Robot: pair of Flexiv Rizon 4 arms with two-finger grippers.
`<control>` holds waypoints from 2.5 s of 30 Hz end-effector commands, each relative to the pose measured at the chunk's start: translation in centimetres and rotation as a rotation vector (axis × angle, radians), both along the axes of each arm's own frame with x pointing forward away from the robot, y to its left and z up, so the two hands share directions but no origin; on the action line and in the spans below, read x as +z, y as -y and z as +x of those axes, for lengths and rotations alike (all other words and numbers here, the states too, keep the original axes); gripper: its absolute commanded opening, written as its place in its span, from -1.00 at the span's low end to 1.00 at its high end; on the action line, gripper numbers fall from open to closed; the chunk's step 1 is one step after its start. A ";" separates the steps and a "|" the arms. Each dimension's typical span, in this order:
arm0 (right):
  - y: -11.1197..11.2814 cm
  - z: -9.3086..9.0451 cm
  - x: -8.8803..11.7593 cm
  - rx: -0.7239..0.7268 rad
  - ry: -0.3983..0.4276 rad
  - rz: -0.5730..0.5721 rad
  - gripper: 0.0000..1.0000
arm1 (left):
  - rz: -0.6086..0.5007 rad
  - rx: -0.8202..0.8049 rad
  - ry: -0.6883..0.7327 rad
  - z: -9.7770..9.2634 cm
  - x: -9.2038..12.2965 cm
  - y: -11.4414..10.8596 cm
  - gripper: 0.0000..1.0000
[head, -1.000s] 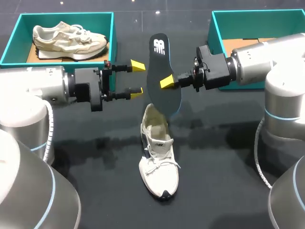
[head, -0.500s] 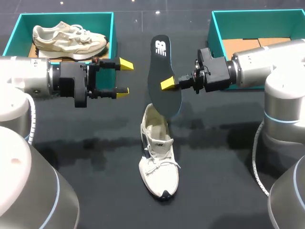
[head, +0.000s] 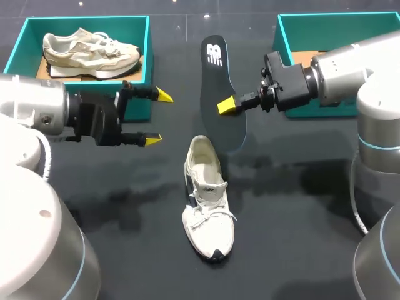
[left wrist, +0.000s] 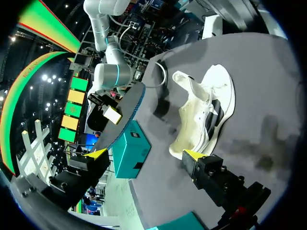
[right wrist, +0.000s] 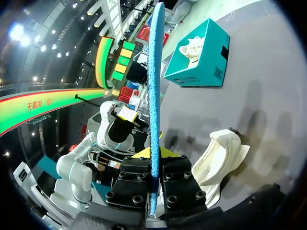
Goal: Take the shoe out of the shoebox, open the shoe tongue, remove and reinsert the insole, then place the shoe into the shoebox
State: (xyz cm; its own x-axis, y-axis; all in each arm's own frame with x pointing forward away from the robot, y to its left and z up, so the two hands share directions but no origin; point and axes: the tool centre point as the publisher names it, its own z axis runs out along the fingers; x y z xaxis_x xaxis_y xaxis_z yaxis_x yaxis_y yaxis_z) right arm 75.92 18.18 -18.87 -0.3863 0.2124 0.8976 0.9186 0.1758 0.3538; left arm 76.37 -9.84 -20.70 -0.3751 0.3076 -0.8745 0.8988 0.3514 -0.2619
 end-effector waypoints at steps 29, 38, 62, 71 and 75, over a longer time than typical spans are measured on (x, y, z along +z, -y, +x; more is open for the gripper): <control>-0.8 0.7 -3.1 -0.090 0.163 0.054 -1.00 | 0.317 0.495 -0.791 -0.1 -1.1 -2.3 1.00; -0.8 0.7 -3.1 -0.090 0.163 0.054 -1.00 | 0.317 0.495 -0.791 -0.1 -1.1 -2.3 1.00; -3.2 2.2 -5.0 -0.019 0.321 0.202 -1.00 | 0.468 0.461 -0.923 -1.6 -8.1 -1.5 1.00; -3.2 2.2 -5.0 -0.019 0.321 0.202 -1.00 | 0.484 0.456 -0.937 -1.3 -9.3 -1.1 1.00; -4.4 2.7 -5.7 0.026 0.346 0.210 -1.00 | 0.478 0.439 -0.968 -1.4 -10.9 -1.5 1.00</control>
